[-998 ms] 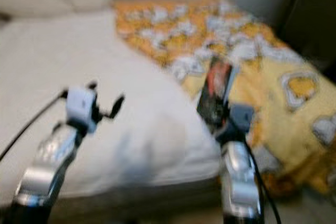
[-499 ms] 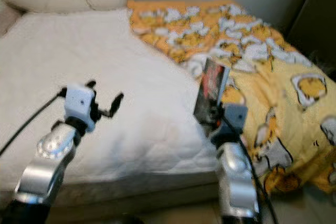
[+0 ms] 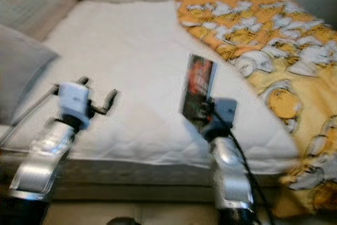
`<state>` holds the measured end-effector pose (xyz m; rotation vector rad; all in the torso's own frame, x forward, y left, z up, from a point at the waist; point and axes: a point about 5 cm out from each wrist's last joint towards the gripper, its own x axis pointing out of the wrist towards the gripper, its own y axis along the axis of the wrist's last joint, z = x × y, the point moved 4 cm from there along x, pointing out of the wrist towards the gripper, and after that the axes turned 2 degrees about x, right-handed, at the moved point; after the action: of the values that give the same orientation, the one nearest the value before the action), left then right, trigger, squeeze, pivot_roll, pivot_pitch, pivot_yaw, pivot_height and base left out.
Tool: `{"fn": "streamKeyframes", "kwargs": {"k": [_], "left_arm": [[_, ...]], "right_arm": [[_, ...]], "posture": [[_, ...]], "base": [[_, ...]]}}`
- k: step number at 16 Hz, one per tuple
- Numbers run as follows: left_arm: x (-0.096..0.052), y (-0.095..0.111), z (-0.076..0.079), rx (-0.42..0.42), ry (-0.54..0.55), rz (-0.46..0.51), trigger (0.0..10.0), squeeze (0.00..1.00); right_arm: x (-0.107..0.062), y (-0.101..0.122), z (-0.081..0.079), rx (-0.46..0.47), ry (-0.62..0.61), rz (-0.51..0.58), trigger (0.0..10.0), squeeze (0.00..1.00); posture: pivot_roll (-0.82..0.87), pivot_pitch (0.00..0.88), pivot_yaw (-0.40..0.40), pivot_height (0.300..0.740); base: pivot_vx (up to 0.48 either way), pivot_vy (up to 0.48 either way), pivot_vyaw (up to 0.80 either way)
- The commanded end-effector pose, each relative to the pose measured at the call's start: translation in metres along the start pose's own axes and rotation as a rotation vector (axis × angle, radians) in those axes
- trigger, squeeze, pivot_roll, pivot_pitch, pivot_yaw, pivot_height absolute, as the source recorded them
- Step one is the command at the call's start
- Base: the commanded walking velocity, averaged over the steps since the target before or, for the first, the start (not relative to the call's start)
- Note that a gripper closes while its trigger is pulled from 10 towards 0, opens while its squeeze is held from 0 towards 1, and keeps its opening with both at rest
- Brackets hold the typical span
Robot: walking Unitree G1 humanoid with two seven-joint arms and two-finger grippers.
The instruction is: Clean up the room
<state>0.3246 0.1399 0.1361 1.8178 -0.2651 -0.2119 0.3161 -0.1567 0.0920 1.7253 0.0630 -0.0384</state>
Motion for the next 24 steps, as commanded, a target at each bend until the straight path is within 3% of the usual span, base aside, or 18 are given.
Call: {"fn": "streamKeyframes", "kwargs": {"k": [1, 17, 19, 21, 24], "left_arm": [[0.0, 0.0, -0.007, 0.021, 0.015, -0.006, 10.0, 0.0], [0.001, 0.001, -0.008, 0.008, 0.018, -0.006, 10.0, 0.0], [0.0, 0.007, -0.007, -0.043, 0.026, 0.028, 10.0, 0.0], [0.001, 0.001, -0.007, -0.017, 0.032, -0.015, 10.0, 0.0], [0.001, 0.002, -0.008, -0.039, 0.035, 0.007, 10.0, 0.0]], "right_arm": [[0.002, 0.014, -0.001, 0.015, -0.002, 0.056, 10.0, 0.0], [0.004, 0.014, -0.007, 0.032, 0.028, 0.05, 10.0, 0.0], [0.004, 0.014, -0.006, 0.035, 0.016, 0.041, 10.0, 0.0], [0.006, 0.013, -0.006, 0.035, 0.009, 0.034, 10.0, 0.0], [0.007, 0.018, -0.013, -0.021, 0.045, 0.057, 10.0, 0.0]], "posture": [[0.09, 0.0, 0.02, 0.74], [0.09, 0.0, 0.008, 0.74], [0.09, 0.0, 0.005, 0.74], [0.08, 0.0, 0.003, 0.74], [0.09, 0.0, 0.002, 0.74]], "base": [[0.0, 0.33, 0.0], [0.0, 0.328, 0.0], [0.0, 0.0, 0.0], [0.0, 0.0, 0.0], [0.0, 0.0, 0.0]]}}
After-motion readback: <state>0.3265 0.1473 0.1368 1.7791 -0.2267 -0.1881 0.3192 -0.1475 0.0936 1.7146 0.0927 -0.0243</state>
